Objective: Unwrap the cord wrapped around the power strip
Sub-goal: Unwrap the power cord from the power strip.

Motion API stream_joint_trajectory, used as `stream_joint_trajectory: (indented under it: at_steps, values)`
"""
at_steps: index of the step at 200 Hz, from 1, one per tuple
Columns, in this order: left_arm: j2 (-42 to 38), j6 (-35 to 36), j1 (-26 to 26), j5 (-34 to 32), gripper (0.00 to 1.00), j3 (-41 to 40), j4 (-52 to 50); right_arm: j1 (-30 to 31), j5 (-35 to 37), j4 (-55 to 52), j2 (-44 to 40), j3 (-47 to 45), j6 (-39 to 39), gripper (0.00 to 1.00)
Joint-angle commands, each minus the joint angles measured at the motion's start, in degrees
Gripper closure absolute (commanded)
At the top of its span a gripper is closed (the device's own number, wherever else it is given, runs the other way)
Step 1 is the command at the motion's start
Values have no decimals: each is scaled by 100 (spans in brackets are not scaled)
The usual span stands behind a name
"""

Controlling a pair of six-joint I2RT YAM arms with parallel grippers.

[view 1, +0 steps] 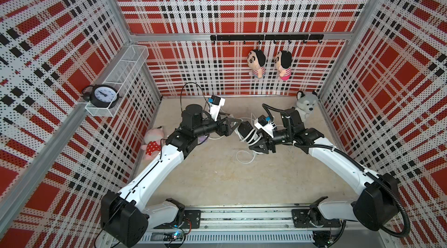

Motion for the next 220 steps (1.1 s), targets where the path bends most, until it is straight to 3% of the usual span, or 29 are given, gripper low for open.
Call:
stream_joint_trajectory:
  at_steps: [1, 22, 35, 72, 110, 120, 148, 169, 189, 204, 220]
  values:
    - [216, -133, 14, 241, 31, 105, 59, -37, -386, 103, -32, 126, -327, 86]
    - [276, -127, 47, 195, 60, 102, -8, -85, -491, 223, -42, 74, -317, 86]
    - [264, -150, 70, 187, 64, 63, 16, -153, -632, 351, -54, 34, -256, 86]
    - [213, -565, 309, 735, 88, -384, 567, -447, -883, 1389, -237, -297, 469, 86]
    - [261, -819, 322, 1768, 99, -741, 984, -608, -608, 1710, -175, -320, 896, 88]
    - [261, -1177, 300, 2185, 100, -962, 1611, -609, -565, 1717, -141, -299, 902, 88]
    - [414, -3234, 141, 2773, 100, -1761, 4693, -603, -402, 2086, -104, -407, 1186, 89]
    - [729, -3521, -79, 2870, 83, -1738, 5142, -601, -286, 2266, -95, -458, 1343, 89]
    - [783, -3388, -109, 2688, 38, -1653, 5134, -604, -170, 2374, -146, -520, 1434, 90]
    - [588, -3189, 101, 2270, 20, -1661, 4968, -599, -55, 2334, -200, -529, 1431, 90]
    - [292, -2448, 274, 1596, 9, -1499, 3942, -601, 147, 2303, -250, -518, 1532, 91]
